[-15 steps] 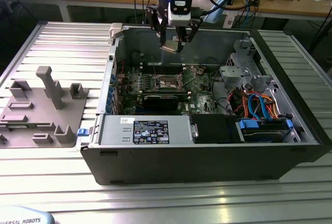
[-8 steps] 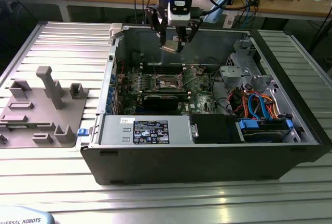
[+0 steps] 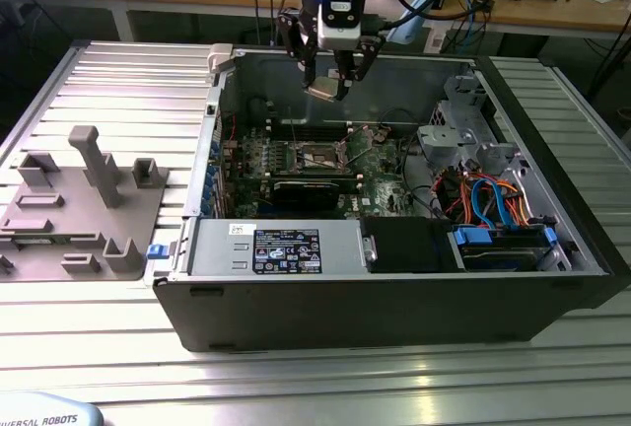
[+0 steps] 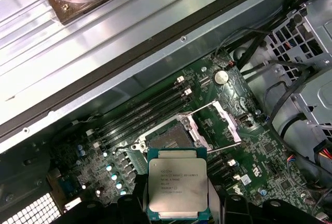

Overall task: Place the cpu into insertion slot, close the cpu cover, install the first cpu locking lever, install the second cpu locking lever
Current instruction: 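Place the cpu into insertion slot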

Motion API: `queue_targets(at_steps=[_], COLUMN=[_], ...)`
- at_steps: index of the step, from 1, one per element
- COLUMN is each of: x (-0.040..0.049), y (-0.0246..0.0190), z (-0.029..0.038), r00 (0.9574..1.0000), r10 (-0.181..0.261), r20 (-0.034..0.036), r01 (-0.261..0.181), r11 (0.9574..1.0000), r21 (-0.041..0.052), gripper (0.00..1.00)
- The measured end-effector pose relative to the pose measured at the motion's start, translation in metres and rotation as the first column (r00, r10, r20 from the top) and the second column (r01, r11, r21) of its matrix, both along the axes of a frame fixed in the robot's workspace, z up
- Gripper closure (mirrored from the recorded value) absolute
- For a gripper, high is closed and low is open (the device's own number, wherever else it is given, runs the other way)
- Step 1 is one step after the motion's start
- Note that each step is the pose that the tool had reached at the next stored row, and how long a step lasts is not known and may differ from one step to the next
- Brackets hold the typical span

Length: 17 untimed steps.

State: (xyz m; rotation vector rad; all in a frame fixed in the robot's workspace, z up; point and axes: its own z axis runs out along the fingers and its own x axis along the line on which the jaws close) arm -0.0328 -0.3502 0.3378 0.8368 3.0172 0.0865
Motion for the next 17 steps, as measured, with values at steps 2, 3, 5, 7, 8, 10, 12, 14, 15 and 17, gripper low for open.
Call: queue_targets(at_steps=[2, 3, 5, 7, 8, 10, 12, 14, 15, 17], x=[0.0000, 0.0000, 0.0000, 0.0000, 0.0000, 0.0000, 0.0000, 0.0000, 0.0000, 0.0000], y=[0.0000, 0.0000, 0.0000, 0.0000, 0.0000, 0.0000, 0.0000, 0.0000, 0.0000, 0.0000], z=[0.0000, 0.0000, 0.0000, -0.0001, -0.0001, -0.0001, -0.0001, -0.0001, -0.0001, -0.0001], r00=[1.0000, 1.0000, 0.9999, 0.9998, 0.9998, 0.9997, 0.9996, 0.9994, 0.9994, 0.9991], r10=[-0.006, -0.009, -0.015, -0.019, -0.021, -0.025, -0.029, -0.034, -0.036, -0.043], r20=[0.0000, 0.0000, 0.0000, 0.0000, 0.0000, 0.0000, 0.0000, 0.0000, 0.0000, 0.0000], r01=[0.006, 0.009, 0.015, 0.019, 0.021, 0.025, 0.029, 0.034, 0.036, 0.043], r11=[1.0000, 1.0000, 0.9999, 0.9998, 0.9998, 0.9997, 0.9996, 0.9994, 0.9994, 0.9991], r21=[-0.0001, -0.0001, 0.0000, 0.0000, 0.0000, 0.0000, 0.0000, 0.0000, 0.0000, 0.0000], gripper=[0.46, 0.46, 0.46, 0.46, 0.46, 0.46, 0.46, 0.46, 0.46, 0.46])
